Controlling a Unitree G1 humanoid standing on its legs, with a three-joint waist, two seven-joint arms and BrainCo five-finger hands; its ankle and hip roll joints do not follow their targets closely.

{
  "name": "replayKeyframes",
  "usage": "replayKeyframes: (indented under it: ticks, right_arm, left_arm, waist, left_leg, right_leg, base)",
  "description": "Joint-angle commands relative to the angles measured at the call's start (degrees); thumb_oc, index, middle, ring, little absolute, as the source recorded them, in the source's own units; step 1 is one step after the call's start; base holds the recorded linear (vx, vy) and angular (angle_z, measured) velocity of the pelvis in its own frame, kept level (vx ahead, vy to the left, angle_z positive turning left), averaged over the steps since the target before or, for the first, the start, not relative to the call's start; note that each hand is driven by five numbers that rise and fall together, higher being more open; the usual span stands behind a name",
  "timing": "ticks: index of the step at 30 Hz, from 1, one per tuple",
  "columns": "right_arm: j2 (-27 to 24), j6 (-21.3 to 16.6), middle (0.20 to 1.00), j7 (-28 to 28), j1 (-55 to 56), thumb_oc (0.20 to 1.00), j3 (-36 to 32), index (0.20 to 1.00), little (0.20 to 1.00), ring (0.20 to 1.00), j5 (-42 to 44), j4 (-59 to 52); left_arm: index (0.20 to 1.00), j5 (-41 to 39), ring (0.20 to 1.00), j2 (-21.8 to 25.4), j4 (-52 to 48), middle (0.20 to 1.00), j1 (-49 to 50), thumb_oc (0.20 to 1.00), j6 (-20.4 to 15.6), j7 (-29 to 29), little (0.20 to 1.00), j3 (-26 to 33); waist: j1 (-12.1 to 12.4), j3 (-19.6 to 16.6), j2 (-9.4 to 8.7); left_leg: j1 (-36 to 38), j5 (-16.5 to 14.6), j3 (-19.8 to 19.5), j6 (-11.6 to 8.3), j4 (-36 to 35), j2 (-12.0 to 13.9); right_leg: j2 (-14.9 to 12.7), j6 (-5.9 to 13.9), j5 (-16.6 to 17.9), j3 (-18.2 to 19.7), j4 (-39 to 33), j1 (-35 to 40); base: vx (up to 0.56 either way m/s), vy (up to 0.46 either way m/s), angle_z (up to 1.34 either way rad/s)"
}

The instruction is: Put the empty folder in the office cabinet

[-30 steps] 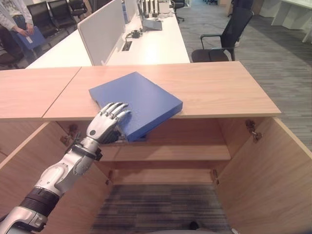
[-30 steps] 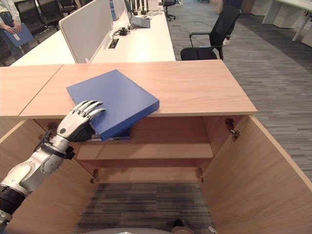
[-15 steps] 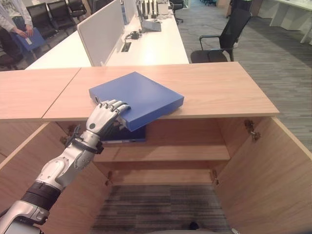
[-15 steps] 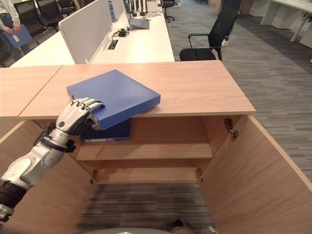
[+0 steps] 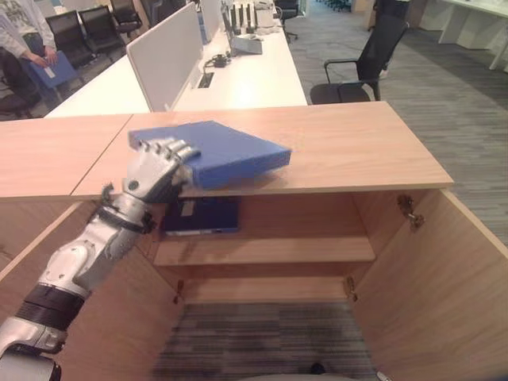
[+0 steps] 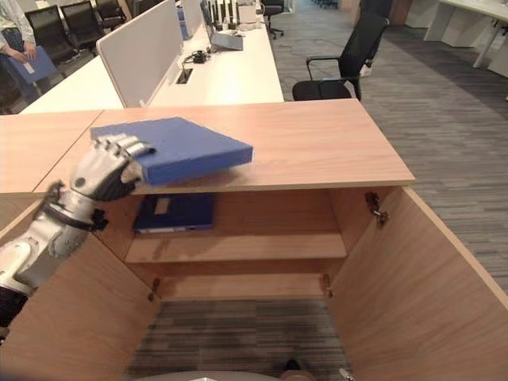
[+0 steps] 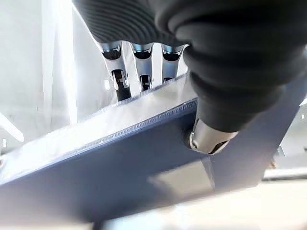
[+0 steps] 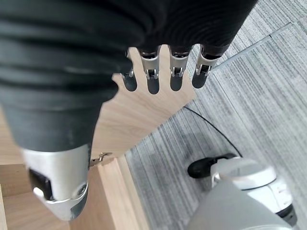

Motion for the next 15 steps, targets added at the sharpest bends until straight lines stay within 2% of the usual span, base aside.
replayKeyframes:
  ticks: [1,10,15]
  right_arm:
    - [1.1,-0.8,1.000,0.5,-3.2,1.000,-0.1,1.000,1.000,1.000,1.7,1.7]
    - [2.1,-0.5,1.000,1.2,-4.9,1.000,2.3,1.000,1.000,1.000,0.0,3.7]
    - [2.5,-0.3,1.000,0.9,-5.3,1.000,3.2,1.000,1.000,1.000,-1.1,4.5]
  left_arm:
    - [0.200,-2.8,0.200,4.0,-3.6,0.200,-8.0,0.200,1.2,5.4,0.200,5.2]
    - [0.200,-10.1,0.200,1.7,-19.4,0.200,-18.2,0.200,-2.0,8.9,0.200,14.5]
    - [0.200,-14.2,0.200,-1.8,-23.7,0.200,-19.4,0.200,-3.3,10.0,0.200,16.2]
  waist:
    - [-1.0,-0.4,-2.44]
    - [-0.3,-2.0,-1.56]
    - [0.1,-2.4,-1.27]
  left_leg:
    - [-7.1,8.0,0.2,-1.41,1.2,0.8]
    - [-7.8,8.6,0.1,-1.55,1.1,-0.1]
    - [-8.1,8.8,0.1,-1.57,0.9,-0.3]
  right_leg:
    - [-2.4,3.08,-10.9,-0.4,3.8,7.6]
    - [-2.7,3.18,-10.3,-1.0,2.9,7.8]
    - [-2.7,3.20,-9.9,-1.4,2.2,7.8]
  base:
    - [-0.03,-0.023,0.00]
    - [-0.03,-0.018,0.01]
    - [-0.01,-0.010,0.01]
